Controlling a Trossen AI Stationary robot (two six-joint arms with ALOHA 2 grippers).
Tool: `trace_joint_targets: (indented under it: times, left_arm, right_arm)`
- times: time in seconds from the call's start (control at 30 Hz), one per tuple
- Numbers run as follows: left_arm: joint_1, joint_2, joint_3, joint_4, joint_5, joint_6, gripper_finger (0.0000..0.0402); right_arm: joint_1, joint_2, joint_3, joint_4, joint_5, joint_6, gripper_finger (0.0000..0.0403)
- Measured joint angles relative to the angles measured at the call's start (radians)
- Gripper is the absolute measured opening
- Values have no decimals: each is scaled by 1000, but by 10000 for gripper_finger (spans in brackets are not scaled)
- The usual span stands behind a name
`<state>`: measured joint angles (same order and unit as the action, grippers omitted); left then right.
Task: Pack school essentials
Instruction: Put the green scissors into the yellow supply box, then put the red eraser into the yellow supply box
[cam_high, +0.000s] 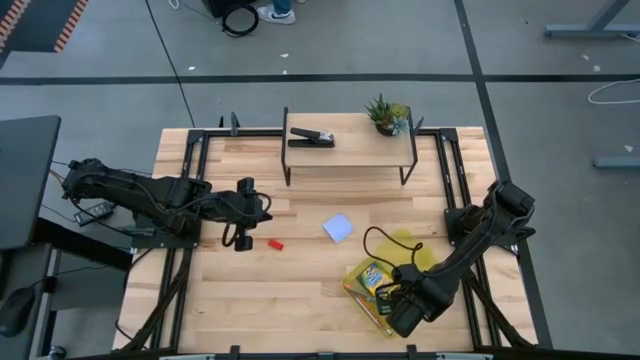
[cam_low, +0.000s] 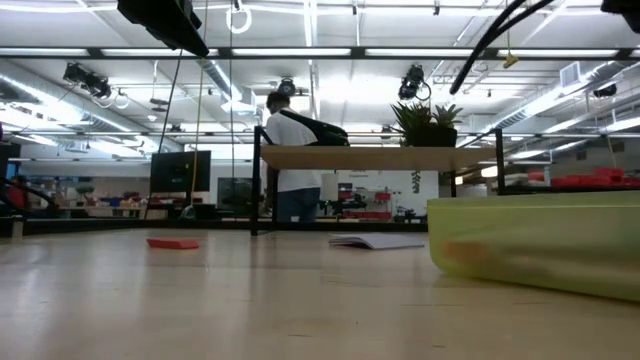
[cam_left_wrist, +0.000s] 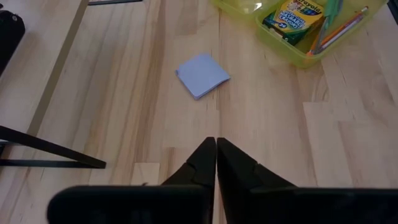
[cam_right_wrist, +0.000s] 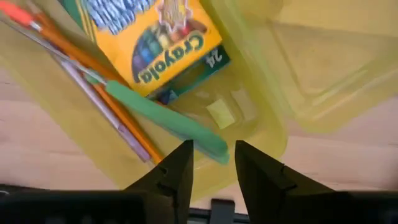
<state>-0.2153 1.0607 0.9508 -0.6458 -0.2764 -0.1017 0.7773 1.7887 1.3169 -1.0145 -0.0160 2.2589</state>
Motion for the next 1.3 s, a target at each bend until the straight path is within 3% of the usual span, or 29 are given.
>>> trace_joint_targets:
  times: [0.43, 0.93, 1.17, 1.3]
  left_arm:
    - [-1, 0, 0, -1, 0, 0, 13]
    - [-1, 0, 0, 3, 0, 0, 16]
    - [0, 20, 0, 8, 0, 0, 20]
    - [-7, 54, -19, 10, 4, -43, 31]
  right_arm:
    - [-1, -16, 0, -62, 150, -17, 124]
    - [-15, -7, -2, 5, 200, -129, 124]
    - [-102, -11, -2, 152, 198, -413, 124]
    - [-177, -11, -2, 148, 198, -547, 124]
